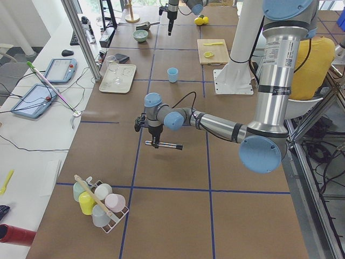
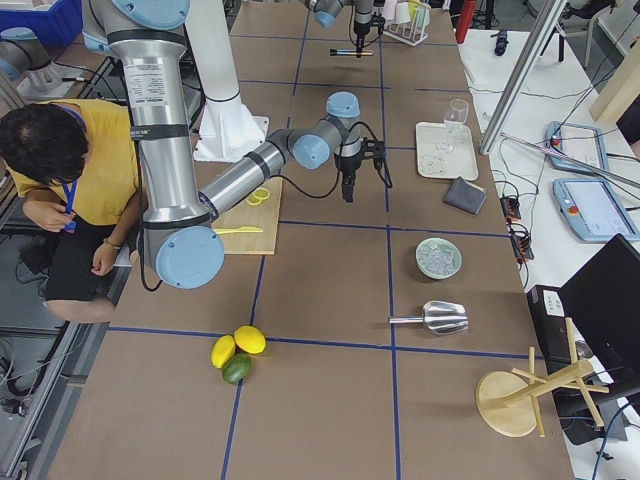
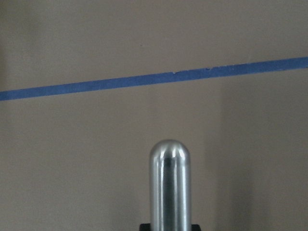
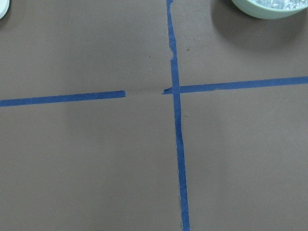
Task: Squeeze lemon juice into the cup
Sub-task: 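Lower the muddler with the left gripper onto the table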
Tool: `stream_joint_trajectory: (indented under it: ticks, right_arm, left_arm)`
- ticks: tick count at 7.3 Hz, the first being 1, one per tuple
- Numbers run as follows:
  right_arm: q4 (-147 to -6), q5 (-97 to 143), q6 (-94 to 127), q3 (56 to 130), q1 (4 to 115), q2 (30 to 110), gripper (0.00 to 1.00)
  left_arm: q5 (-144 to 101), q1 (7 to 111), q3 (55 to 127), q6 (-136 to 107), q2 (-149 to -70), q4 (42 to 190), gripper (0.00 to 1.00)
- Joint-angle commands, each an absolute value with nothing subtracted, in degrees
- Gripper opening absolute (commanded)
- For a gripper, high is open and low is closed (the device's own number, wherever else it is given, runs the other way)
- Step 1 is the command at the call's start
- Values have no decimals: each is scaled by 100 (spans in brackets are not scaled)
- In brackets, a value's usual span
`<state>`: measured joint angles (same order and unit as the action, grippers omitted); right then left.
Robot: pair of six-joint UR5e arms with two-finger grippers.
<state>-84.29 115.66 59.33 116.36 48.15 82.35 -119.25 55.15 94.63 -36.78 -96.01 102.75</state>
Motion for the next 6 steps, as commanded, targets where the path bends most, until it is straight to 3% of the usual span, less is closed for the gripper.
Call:
stream_joint_trajectory:
  ticks: [1, 6]
  right_arm:
    - [-8429, 11566, 5941, 11645, 4816, 8244, 100]
    - [-8429, 11575, 5950, 11646, 4808, 8235, 100]
  left_arm:
    - [-11935, 5519, 9291, -3717, -9686, 10222, 0]
    - [-12094, 5511, 8992, -3762, -9703, 10301, 0]
